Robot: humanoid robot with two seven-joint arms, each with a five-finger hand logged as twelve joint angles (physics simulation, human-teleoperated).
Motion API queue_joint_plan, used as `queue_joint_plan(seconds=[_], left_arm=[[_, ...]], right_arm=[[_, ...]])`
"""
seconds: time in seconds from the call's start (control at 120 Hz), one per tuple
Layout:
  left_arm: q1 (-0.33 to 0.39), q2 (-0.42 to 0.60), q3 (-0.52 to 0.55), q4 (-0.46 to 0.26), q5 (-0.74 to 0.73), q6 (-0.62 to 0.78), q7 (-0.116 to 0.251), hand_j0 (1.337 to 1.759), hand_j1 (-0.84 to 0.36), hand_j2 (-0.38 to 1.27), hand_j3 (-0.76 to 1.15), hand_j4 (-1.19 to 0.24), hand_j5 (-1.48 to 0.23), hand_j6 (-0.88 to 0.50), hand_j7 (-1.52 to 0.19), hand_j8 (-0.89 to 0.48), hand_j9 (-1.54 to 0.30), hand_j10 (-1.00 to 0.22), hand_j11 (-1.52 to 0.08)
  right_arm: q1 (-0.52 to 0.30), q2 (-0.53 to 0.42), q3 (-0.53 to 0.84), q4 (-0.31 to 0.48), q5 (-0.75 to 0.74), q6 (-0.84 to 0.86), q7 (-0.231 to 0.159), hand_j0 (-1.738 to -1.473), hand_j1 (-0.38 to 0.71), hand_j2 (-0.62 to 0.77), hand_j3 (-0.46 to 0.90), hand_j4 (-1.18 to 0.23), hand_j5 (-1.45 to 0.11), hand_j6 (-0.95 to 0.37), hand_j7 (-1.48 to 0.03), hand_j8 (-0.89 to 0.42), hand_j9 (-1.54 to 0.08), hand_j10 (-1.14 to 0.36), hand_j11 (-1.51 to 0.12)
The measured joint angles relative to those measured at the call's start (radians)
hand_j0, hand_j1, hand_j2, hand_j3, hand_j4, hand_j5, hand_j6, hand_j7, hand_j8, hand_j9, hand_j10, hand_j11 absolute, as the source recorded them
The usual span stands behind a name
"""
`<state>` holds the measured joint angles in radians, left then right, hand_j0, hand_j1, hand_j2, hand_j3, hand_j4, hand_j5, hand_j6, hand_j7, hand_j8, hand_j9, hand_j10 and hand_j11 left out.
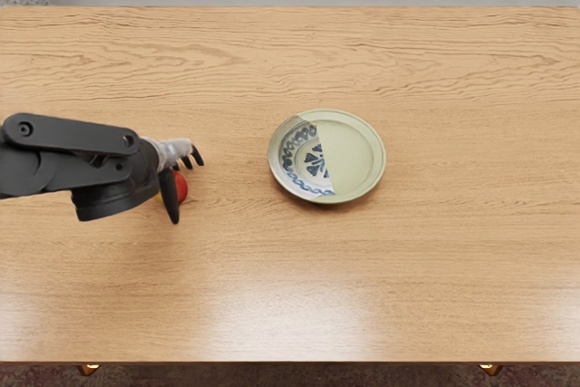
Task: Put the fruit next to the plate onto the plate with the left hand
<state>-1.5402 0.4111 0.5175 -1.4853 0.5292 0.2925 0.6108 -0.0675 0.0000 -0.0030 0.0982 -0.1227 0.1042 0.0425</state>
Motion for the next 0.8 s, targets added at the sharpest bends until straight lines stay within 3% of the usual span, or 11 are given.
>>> queue_joint_plan(seconds=[0.258,0.325,0.508,0.6,0.7,0.8], left_arm=[[-0.001,0.006,0.000,-0.002,-0.006,-0.004,-0.003,1.658,-0.16,0.09,0.00,-0.43,-0.54,-0.25,-0.33,-0.26,-0.32,-0.42,-0.55],[-0.004,0.009,0.001,-0.004,-0.009,-0.004,-0.002,1.658,-0.19,0.09,0.00,-0.46,-0.58,-0.31,-0.40,-0.32,-0.40,-0.45,-0.59],[-0.005,0.009,0.003,-0.009,-0.009,-0.003,-0.001,1.658,-0.25,0.10,0.00,-0.51,-0.64,-0.27,-0.44,-0.32,-0.42,-0.50,-0.65],[-0.008,0.013,0.005,-0.014,-0.010,-0.005,-0.002,1.658,-0.28,0.10,0.00,-0.54,-0.68,-0.28,-0.41,-0.33,-0.41,-0.47,-0.70],[-0.012,0.020,0.007,-0.020,-0.013,-0.005,-0.001,1.658,-0.32,0.10,0.00,-0.57,-0.74,-0.39,-0.55,-0.43,-0.57,-0.42,-0.74],[-0.016,0.023,0.008,-0.026,-0.016,-0.007,0.000,1.656,-0.35,0.11,0.00,-0.59,-0.80,-0.48,-0.68,-0.36,-0.69,-0.39,-0.79]], right_arm=[[0.000,0.000,0.000,0.000,0.000,0.000,0.000,-1.658,-0.31,-0.01,0.00,-0.04,-0.05,-0.04,-0.05,-0.04,-0.05,-0.04,-0.05],[0.000,0.000,0.000,0.000,0.000,0.000,0.000,-1.658,-0.31,-0.01,0.00,-0.04,-0.05,-0.04,-0.05,-0.04,-0.05,-0.04,-0.05],[0.000,0.000,0.000,0.000,0.000,0.000,0.000,-1.658,-0.31,-0.01,0.00,-0.04,-0.05,-0.04,-0.05,-0.04,-0.05,-0.04,-0.05],[0.000,0.000,0.000,0.000,0.000,0.000,0.000,-1.658,-0.31,-0.01,0.00,-0.04,-0.05,-0.04,-0.05,-0.04,-0.05,-0.04,-0.05],[0.000,0.000,0.000,0.000,0.000,0.000,0.000,-1.658,-0.31,-0.01,0.00,-0.04,-0.05,-0.04,-0.05,-0.04,-0.05,-0.04,-0.05],[0.000,0.000,0.000,0.000,0.000,0.000,0.000,-1.658,-0.31,-0.01,0.00,-0.04,-0.05,-0.04,-0.05,-0.04,-0.05,-0.04,-0.05]])
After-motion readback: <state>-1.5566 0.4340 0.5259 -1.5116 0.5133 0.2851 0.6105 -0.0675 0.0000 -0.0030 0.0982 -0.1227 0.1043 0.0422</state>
